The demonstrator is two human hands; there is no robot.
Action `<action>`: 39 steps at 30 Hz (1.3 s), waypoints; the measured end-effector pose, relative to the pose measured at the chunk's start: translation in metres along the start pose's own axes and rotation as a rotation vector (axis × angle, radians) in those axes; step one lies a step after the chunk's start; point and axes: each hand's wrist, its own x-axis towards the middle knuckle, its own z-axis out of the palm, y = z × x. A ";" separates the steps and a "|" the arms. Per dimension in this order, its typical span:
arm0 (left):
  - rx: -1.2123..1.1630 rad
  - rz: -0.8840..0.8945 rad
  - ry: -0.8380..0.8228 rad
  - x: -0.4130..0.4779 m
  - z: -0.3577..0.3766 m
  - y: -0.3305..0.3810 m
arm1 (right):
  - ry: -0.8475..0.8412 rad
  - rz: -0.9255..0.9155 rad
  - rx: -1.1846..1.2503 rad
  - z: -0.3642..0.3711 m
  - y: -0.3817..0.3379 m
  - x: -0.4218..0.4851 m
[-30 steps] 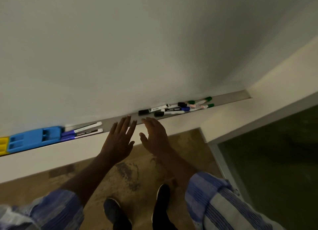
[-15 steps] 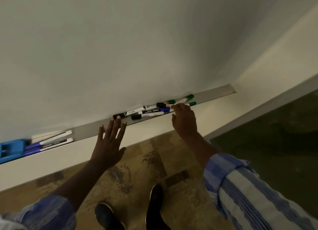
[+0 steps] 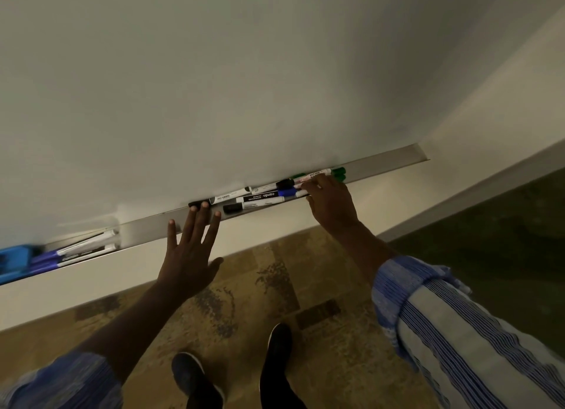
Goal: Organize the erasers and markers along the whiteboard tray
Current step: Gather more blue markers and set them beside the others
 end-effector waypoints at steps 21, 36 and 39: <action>-0.024 0.081 -0.038 0.047 -0.006 0.060 | -0.075 -0.213 -0.003 -0.017 0.022 0.025; -0.042 0.084 -0.037 0.054 -0.001 0.065 | 0.090 0.138 0.761 -0.047 0.033 0.040; -0.049 0.085 -0.023 0.056 -0.003 0.066 | 0.127 0.334 0.977 -0.051 0.035 0.043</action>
